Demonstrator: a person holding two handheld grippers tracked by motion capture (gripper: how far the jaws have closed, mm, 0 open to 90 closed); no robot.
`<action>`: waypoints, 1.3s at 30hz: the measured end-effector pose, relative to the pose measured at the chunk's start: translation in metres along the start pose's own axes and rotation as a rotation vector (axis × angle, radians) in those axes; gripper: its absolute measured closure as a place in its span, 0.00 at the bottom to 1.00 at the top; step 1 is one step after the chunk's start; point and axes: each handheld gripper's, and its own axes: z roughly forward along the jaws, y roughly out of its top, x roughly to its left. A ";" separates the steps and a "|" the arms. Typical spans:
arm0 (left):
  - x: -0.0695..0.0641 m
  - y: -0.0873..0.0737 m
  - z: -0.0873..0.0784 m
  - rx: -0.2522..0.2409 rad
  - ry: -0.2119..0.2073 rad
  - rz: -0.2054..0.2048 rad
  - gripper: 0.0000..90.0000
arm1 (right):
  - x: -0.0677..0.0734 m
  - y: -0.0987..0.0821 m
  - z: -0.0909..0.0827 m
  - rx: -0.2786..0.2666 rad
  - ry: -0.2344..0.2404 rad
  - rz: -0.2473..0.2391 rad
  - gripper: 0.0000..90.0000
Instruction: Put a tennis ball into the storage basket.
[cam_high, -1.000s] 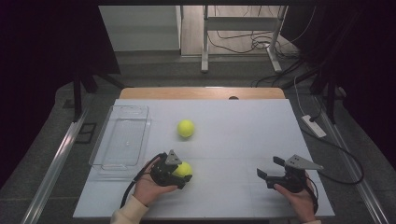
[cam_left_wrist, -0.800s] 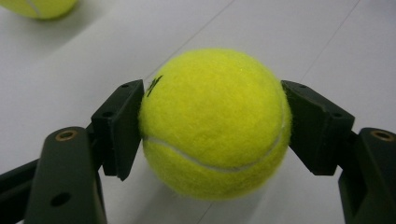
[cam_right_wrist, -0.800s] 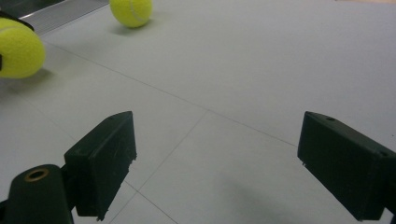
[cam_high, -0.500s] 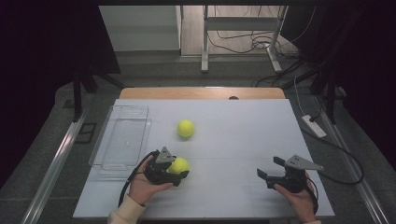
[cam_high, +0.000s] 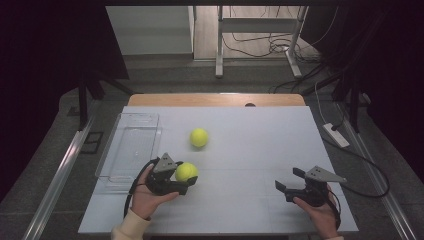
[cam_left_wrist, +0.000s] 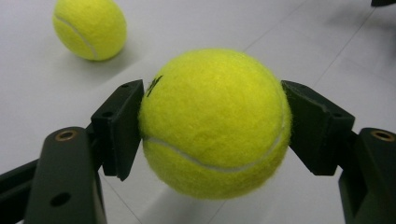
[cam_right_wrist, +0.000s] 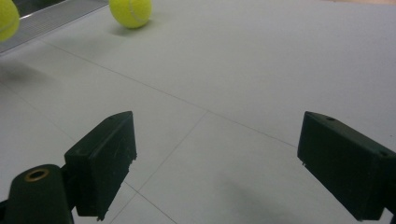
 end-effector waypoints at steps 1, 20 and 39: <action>0.001 0.000 -0.002 -0.009 0.001 -0.004 0.30 | 0.000 0.000 0.000 0.000 0.000 -0.001 0.13; 0.016 0.001 -0.026 -0.115 0.030 -0.067 0.30 | 0.000 0.000 0.000 0.000 -0.004 0.001 0.13; 0.020 0.004 -0.037 -0.162 0.040 -0.082 0.30 | 0.000 -0.001 0.000 0.004 -0.004 -0.001 0.13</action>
